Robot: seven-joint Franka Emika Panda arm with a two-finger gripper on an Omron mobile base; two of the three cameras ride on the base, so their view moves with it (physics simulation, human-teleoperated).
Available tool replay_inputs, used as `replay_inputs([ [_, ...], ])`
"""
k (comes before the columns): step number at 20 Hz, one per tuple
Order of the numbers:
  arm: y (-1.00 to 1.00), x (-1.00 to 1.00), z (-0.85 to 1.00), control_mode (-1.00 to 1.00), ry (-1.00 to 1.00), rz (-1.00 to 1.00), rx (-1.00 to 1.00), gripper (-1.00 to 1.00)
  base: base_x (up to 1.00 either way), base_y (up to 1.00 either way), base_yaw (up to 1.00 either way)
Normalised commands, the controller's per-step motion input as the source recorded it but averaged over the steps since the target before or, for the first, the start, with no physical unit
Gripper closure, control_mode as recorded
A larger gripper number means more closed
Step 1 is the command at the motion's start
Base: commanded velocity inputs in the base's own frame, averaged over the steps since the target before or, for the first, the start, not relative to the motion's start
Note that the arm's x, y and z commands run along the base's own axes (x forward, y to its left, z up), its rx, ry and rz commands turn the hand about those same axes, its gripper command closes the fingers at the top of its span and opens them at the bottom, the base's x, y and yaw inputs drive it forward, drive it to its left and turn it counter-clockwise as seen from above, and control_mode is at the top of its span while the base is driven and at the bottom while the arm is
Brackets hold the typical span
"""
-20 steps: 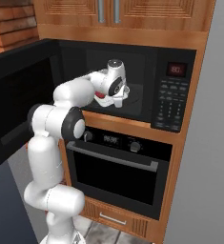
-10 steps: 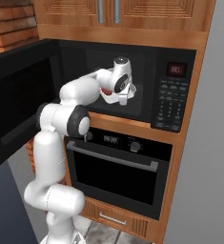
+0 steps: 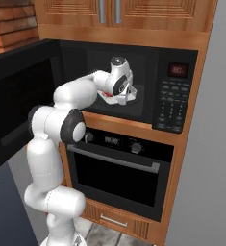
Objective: Place the tupperware containing the steak and eggplant meal in the microwave. Close the microwave door and press the start button to reheat the meal.
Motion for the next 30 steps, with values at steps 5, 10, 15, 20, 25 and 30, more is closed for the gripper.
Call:
replay_inputs([
  [5,0.00,-1.00,0.06,-1.00,-0.16,0.00,-0.05,-1.00,0.00,0.00,0.00],
  [10,0.07,-1.00,0.43,-1.00,-0.11,0.12,-0.15,-1.00,0.00,0.00,0.00],
  [15,0.00,-1.00,0.49,-1.00,-0.07,0.30,-0.25,-1.00,0.00,0.00,0.00],
  [20,0.25,-1.00,0.58,-1.00,-0.02,0.49,-0.47,-1.00,0.00,0.00,0.00],
  [25,0.38,-1.00,0.54,-1.00,0.00,0.50,-0.61,-1.00,0.00,0.00,0.00],
  [30,0.39,-1.00,0.28,-1.00,0.05,0.41,-0.66,-1.00,0.00,0.00,0.00],
])
